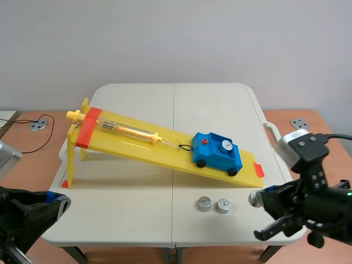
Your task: Place the four metal weights on the blue cart on the ramp.
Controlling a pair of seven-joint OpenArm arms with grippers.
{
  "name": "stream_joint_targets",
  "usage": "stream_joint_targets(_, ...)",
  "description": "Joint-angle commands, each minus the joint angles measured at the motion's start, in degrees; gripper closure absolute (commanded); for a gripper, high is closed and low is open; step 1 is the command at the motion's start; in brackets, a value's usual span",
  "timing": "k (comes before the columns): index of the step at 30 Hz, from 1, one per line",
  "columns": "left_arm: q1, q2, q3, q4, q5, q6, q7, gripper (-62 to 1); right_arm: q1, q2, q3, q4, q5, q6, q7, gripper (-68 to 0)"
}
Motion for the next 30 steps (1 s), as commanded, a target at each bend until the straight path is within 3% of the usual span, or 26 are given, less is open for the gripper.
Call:
stream_joint_targets(1,-0.07,0.28,-0.90,4.15,-4.22,-1.01,-4.66,-4.0,1.46,2.67,4.83,6.88,10.34,2.43,3.32,-0.8)
stream_joint_targets(5,-0.07,0.28,-0.90,4.15,-4.22,-1.01,-4.63,-4.0,1.53,2.62,10.91,8.15,19.52,3.39,1.79,-0.8)
stream_joint_targets(7,-0.07,0.28,-0.90,4.15,-4.22,-1.01,-4.63,-4.0,2.43,1.46,12.90,8.15,22.03,3.39,2.29,-0.8)
stream_joint_targets(17,-0.98,0.31,-0.90,4.15,-4.24,-1.01,-4.22,-4.0,12.83,-7.82,11.63,4.13,20.83,3.34,2.03,-0.6)
stream_joint_targets(30,-0.98,0.31,-0.90,4.15,-4.24,-1.01,-3.72,-4.0,24.33,-12.61,6.99,-9.57,19.37,3.37,2.27,-0.6)
